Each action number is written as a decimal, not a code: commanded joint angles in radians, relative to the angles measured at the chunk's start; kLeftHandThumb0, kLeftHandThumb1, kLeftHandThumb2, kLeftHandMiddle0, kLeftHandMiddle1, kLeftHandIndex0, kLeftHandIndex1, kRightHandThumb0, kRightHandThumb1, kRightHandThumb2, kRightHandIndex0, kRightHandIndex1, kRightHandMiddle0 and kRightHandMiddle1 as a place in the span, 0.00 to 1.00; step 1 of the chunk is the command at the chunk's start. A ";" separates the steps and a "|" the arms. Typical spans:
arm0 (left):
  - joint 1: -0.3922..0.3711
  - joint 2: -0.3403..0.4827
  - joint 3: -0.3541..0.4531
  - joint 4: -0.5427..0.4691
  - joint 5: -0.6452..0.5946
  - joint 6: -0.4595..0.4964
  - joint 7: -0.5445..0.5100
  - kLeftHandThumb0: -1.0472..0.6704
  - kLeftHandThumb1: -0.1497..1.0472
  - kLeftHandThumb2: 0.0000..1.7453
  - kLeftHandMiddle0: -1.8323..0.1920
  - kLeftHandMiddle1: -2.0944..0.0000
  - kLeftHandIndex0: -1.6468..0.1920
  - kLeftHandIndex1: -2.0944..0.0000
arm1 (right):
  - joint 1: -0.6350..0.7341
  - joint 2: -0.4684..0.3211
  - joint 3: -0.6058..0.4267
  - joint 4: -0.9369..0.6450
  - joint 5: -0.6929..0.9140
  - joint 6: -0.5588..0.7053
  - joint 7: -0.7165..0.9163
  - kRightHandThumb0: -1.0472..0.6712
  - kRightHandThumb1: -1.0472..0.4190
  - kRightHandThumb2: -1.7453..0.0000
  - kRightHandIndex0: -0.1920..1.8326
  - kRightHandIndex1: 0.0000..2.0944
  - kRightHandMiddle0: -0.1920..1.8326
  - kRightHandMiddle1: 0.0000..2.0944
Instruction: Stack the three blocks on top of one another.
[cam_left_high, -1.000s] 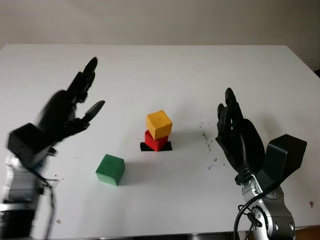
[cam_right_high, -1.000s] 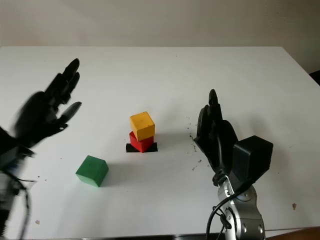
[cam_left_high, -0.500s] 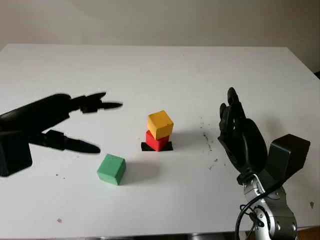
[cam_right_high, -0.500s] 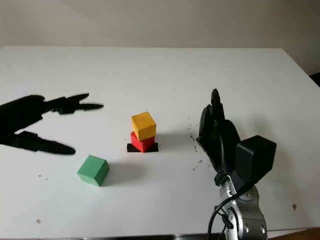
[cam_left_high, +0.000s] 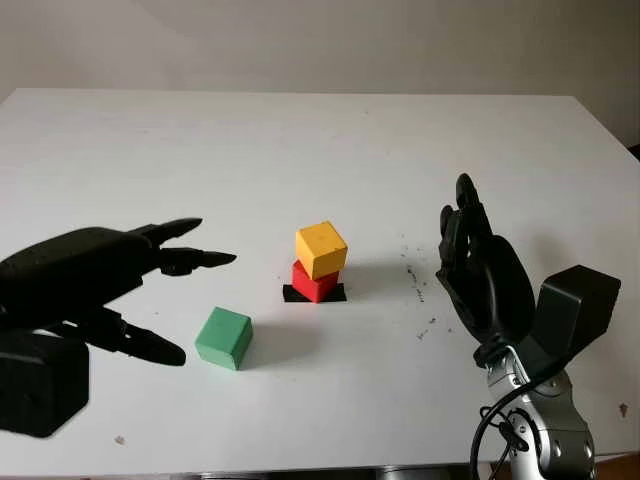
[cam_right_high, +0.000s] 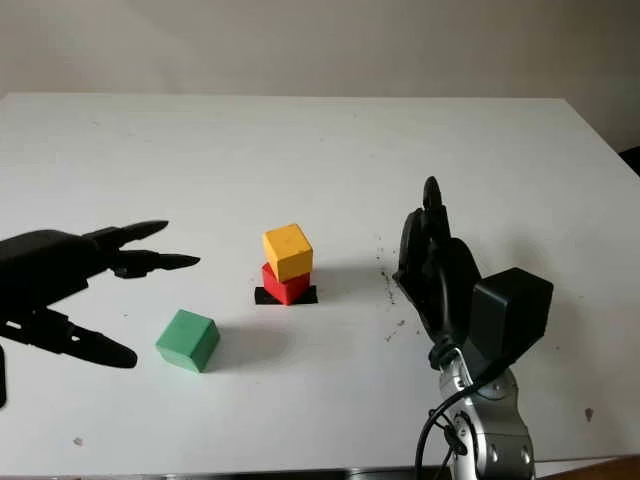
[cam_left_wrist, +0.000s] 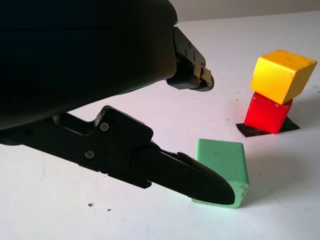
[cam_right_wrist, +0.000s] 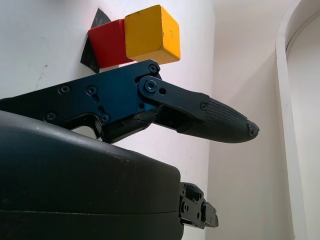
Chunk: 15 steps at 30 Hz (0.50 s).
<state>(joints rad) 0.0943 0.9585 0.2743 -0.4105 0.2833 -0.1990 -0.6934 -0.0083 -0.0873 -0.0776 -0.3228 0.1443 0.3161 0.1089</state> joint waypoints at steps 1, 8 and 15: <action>0.026 -0.025 -0.010 -0.014 0.031 -0.026 0.034 0.10 0.99 0.04 0.93 0.98 0.76 0.99 | -0.019 -0.006 -0.011 -0.007 0.008 -0.004 -0.001 0.15 0.00 0.56 0.00 0.00 0.00 0.00; 0.072 -0.089 -0.058 -0.053 0.196 -0.027 0.124 0.11 0.97 0.03 0.92 0.97 0.75 0.98 | -0.018 -0.008 -0.014 -0.014 0.016 0.003 -0.003 0.16 0.00 0.57 0.00 0.00 0.00 0.00; 0.074 -0.129 -0.103 -0.021 0.275 -0.055 0.197 0.13 0.94 0.02 0.91 0.97 0.72 0.96 | -0.014 -0.010 -0.019 -0.011 0.020 -0.007 0.006 0.16 0.00 0.58 0.00 0.00 0.00 0.00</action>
<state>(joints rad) 0.1635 0.8347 0.1819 -0.4352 0.5510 -0.2441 -0.5113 -0.0160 -0.0892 -0.0901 -0.3224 0.1608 0.3149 0.1159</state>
